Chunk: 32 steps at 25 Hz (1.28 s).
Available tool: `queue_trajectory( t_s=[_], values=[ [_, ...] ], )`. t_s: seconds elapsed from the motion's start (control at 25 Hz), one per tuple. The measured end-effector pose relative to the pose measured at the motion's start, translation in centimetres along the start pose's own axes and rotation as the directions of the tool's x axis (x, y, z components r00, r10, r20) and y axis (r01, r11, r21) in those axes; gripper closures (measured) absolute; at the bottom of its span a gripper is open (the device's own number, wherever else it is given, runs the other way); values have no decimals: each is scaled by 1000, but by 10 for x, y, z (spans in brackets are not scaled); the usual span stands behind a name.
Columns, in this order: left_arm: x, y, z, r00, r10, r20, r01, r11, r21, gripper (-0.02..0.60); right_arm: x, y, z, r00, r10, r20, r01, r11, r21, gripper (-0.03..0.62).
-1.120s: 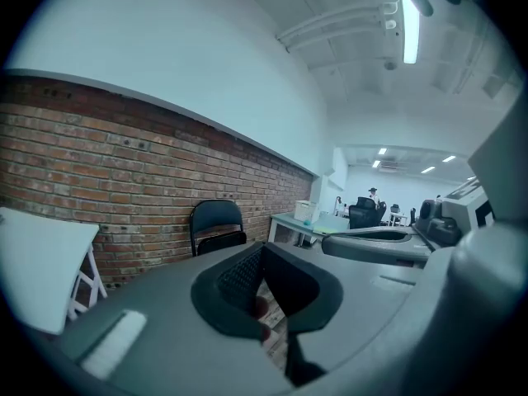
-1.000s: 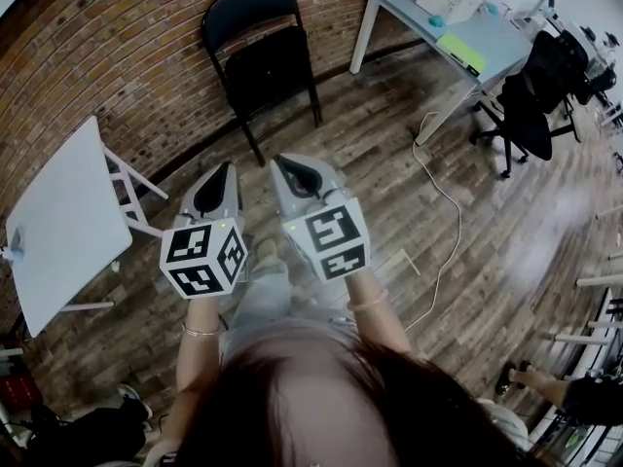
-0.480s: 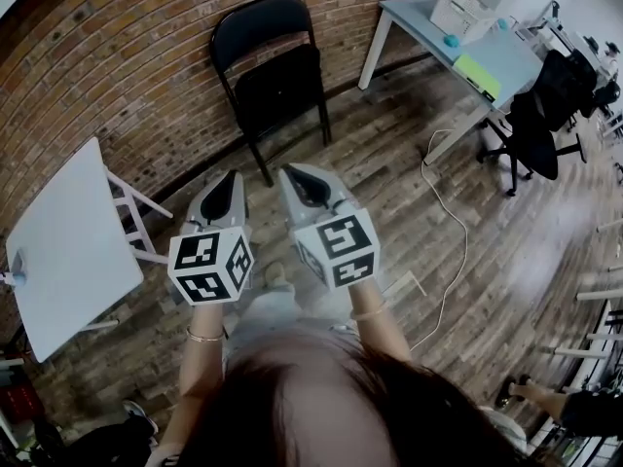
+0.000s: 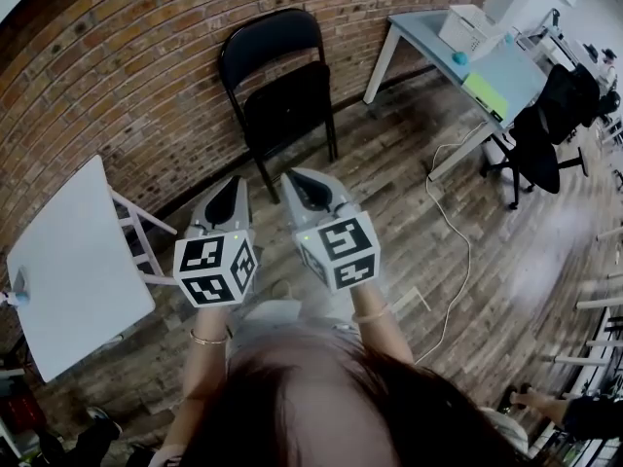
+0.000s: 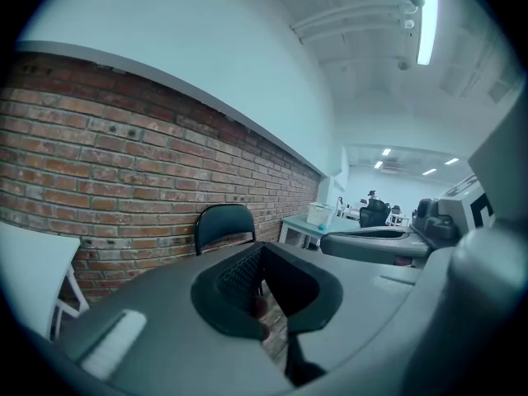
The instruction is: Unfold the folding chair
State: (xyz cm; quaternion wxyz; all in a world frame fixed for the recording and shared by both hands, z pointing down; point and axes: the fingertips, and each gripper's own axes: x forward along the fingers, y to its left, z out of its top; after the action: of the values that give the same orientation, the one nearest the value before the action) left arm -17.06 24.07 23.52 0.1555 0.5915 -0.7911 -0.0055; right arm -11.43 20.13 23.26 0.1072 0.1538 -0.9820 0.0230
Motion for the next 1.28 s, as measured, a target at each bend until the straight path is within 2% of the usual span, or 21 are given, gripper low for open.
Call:
queue_trajectory(
  t_s=[0.24, 0.4, 0.6, 1.28],
  values=[
    [20, 17, 8, 1000, -22, -6, 22, 1000, 1, 581, 29, -1, 7, 1000, 6, 11, -6, 1000, 2, 594],
    [31, 29, 11, 1000, -27, -9, 27, 1000, -3, 581, 46, -2, 6, 1000, 2, -20, -2, 1000, -3, 594],
    [39, 39, 12, 999, -39, -19, 39, 999, -1, 581, 58, -4, 11, 1000, -9, 1, 9, 1000, 2, 594],
    [87, 62, 15, 998, -30, -54, 30, 1000, -4, 581, 99, -37, 10, 1000, -24, -13, 25, 999, 42, 594]
  ],
)
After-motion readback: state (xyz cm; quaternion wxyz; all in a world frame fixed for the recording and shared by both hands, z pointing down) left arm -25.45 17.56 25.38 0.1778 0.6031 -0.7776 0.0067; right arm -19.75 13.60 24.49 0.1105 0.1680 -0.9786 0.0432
